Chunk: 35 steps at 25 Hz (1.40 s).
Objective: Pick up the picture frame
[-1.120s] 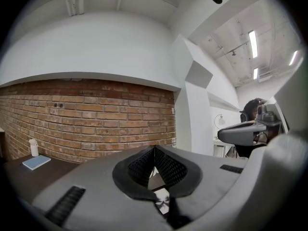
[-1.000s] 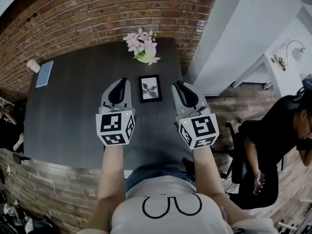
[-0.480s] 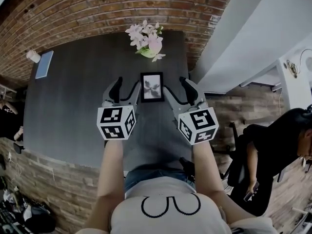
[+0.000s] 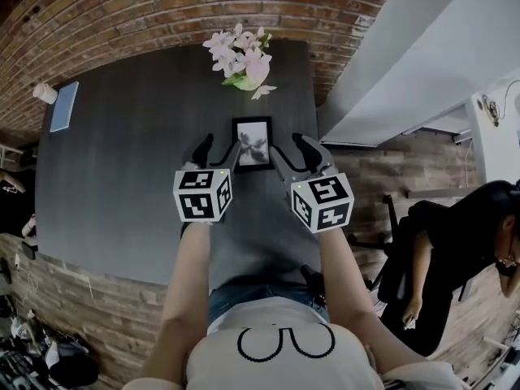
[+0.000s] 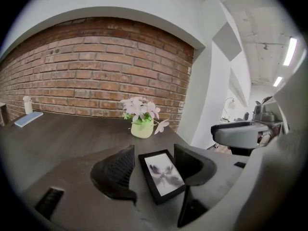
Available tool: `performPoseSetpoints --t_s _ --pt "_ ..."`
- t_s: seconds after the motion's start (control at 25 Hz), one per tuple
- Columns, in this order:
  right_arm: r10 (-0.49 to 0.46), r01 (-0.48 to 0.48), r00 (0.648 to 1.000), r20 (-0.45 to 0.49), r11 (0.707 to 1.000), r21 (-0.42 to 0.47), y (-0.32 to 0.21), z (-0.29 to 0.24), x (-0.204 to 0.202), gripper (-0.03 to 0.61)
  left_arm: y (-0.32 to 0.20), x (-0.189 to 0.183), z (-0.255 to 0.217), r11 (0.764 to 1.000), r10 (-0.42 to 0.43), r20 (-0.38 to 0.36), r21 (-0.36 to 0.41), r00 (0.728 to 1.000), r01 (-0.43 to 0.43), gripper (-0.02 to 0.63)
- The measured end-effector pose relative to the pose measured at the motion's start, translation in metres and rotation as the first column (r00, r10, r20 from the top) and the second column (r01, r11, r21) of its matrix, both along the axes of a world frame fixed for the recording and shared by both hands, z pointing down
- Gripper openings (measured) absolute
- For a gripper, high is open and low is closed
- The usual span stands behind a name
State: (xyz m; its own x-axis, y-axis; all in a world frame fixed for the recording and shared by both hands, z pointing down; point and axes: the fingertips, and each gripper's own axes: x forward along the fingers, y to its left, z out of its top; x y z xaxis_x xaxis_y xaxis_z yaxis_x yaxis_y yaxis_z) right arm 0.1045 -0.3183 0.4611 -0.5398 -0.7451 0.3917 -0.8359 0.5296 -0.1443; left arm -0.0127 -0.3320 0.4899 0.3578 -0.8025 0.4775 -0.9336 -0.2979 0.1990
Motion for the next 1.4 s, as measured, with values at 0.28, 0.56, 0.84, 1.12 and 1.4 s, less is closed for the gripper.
performPoseSetpoints --t_s 0.28,0.56,0.84,1.12,1.4 --pt "0.007 -0.011 0.999 -0.044 0.996 -0.087 -0.012 0.044 -0.003 0.192 -0.009 0.003 0.052 0.992 0.007 0.032 -0.123 0.999 -0.003 0.252" --pt "0.004 -0.011 0.999 -0.049 0.989 -0.151 -0.019 0.071 -0.007 0.169 -0.005 0.007 0.101 0.960 -0.005 0.040 -0.280 0.999 0.016 0.242" --pt "0.001 -0.011 0.999 -0.055 0.983 -0.183 -0.018 0.087 -0.008 0.149 0.003 0.005 0.129 0.927 -0.027 0.060 -0.372 0.998 0.048 0.183" --pt "0.013 -0.025 0.997 -0.071 0.985 -0.170 -0.017 0.090 -0.009 0.115 0.004 0.011 0.131 0.915 -0.025 0.031 -0.403 0.999 0.035 0.125" --pt "0.028 -0.041 0.996 -0.081 0.984 -0.172 -0.014 0.092 -0.010 0.092 0.005 0.012 0.132 0.897 -0.048 0.011 -0.440 0.999 0.048 0.120"
